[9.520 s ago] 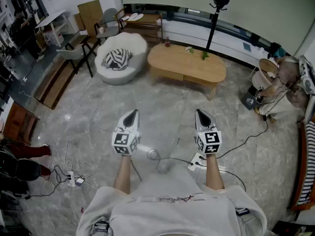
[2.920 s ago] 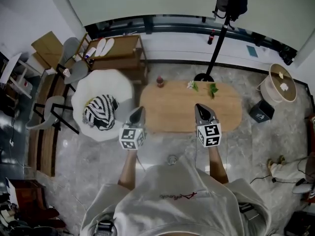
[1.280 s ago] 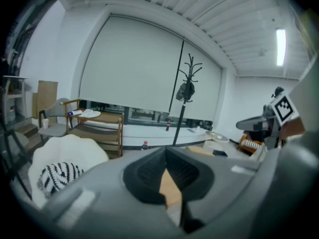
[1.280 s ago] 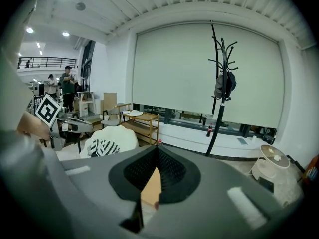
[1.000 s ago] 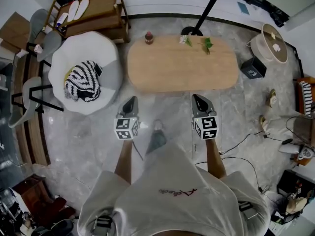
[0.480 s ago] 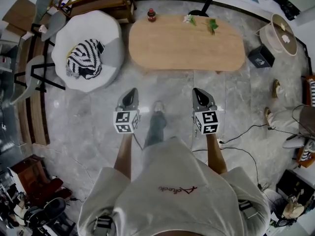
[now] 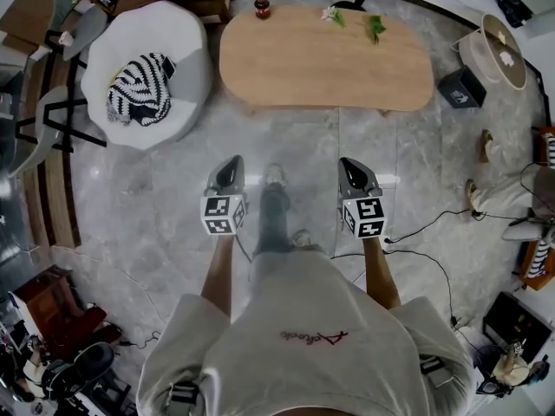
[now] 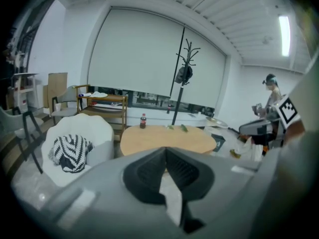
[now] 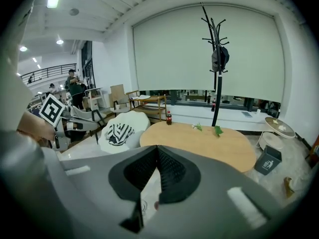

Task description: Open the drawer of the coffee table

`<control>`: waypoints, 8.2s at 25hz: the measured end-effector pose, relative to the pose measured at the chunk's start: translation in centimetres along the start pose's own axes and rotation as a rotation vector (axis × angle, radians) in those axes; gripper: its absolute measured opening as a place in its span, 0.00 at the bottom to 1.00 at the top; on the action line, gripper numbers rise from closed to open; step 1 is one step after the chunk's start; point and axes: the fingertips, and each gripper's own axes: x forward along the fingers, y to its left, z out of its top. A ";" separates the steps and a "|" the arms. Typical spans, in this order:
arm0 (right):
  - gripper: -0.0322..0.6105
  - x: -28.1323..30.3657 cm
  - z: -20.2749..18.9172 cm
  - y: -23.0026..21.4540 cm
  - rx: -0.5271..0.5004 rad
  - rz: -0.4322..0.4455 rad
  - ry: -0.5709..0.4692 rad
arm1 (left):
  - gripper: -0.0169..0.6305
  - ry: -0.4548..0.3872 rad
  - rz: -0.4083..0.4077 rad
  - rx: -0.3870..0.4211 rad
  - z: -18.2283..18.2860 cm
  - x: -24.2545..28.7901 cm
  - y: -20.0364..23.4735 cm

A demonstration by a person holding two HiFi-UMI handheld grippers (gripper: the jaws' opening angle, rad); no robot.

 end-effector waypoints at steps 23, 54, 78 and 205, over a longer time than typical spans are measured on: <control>0.05 25.7 -25.1 -8.4 0.026 -0.052 -0.041 | 0.02 -0.034 0.027 0.016 -25.7 22.9 13.8; 0.20 39.3 -39.3 -21.1 0.140 0.014 -0.262 | 0.14 -0.195 0.010 0.131 -35.6 36.8 19.2; 0.34 44.4 -36.8 -21.7 0.001 0.111 -0.180 | 0.44 -0.172 -0.205 0.219 -32.9 42.7 18.8; 0.05 8.0 24.8 -8.5 0.070 -0.063 -0.223 | 0.03 -0.262 -0.197 0.212 31.2 9.6 1.4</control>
